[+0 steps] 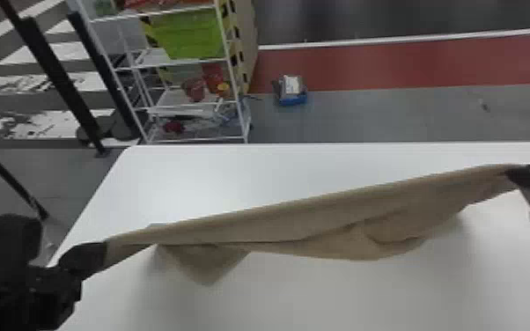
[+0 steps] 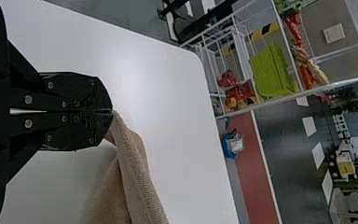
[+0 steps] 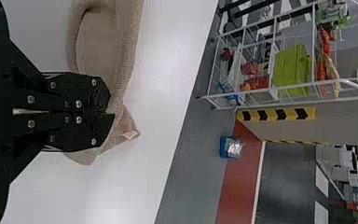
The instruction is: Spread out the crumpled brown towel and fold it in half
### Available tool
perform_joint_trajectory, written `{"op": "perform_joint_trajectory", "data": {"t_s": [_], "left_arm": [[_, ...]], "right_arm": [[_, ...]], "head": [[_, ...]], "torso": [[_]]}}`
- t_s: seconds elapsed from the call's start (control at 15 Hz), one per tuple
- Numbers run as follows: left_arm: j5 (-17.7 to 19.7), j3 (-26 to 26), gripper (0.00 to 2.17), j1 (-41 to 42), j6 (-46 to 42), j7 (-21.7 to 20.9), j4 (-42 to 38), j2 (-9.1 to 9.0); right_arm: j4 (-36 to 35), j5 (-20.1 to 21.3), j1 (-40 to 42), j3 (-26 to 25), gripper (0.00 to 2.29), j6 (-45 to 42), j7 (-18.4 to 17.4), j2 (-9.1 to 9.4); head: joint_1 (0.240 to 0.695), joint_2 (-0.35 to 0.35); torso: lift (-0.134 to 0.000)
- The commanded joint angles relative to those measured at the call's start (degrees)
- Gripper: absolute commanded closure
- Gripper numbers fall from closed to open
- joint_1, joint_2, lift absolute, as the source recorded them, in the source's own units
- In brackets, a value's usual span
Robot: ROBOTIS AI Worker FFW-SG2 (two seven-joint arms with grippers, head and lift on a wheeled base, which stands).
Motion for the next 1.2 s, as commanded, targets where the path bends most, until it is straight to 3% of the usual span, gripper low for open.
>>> {"op": "perform_joint_trajectory", "data": {"t_s": [0.0, 0.27, 0.47, 0.53, 0.67, 1.13], "left_arm": [[-0.01, 0.18, 1.68, 0.38, -0.01, 0.42, -0.01, -0.23], [-0.18, 0.79, 1.68, -8.49, 1.93, 0.6, 0.07, -0.23], [2.89, 0.18, 1.68, -14.38, 3.51, 2.27, 0.95, -0.23], [3.86, -1.14, 1.68, -16.84, 5.09, 2.79, 1.57, -0.23], [4.48, -4.22, 1.68, -22.12, 9.66, 3.76, 3.24, -0.23], [4.21, -13.18, 1.68, -39.78, 14.23, 9.03, 14.31, -0.23]], "right_arm": [[-0.12, -0.22, 0.56, -0.14, 1.7, -2.19, -2.34, 0.25], [0.67, -4.79, -4.45, -1.81, 1.7, -2.89, -11.74, 1.22], [2.78, -7.51, -5.94, -2.16, 1.7, -13.26, -16.75, 4.47], [4.18, -9.01, -6.56, -1.98, 1.7, -16.78, -17.72, 5.26], [7.08, -9.97, -9.1, -0.58, 1.7, -20.12, -17.98, 6.93], [14.73, -7.78, -17.98, 4.96, 1.7, -22.23, -21.41, 8.86]], "head": [[0.695, 0.195], [0.695, 0.183], [0.695, 0.188], [0.695, 0.181], [0.649, 0.151], [0.523, 0.131]], "torso": [[-0.124], [-0.124], [-0.124], [-0.124], [-0.124], [-0.124]]}}
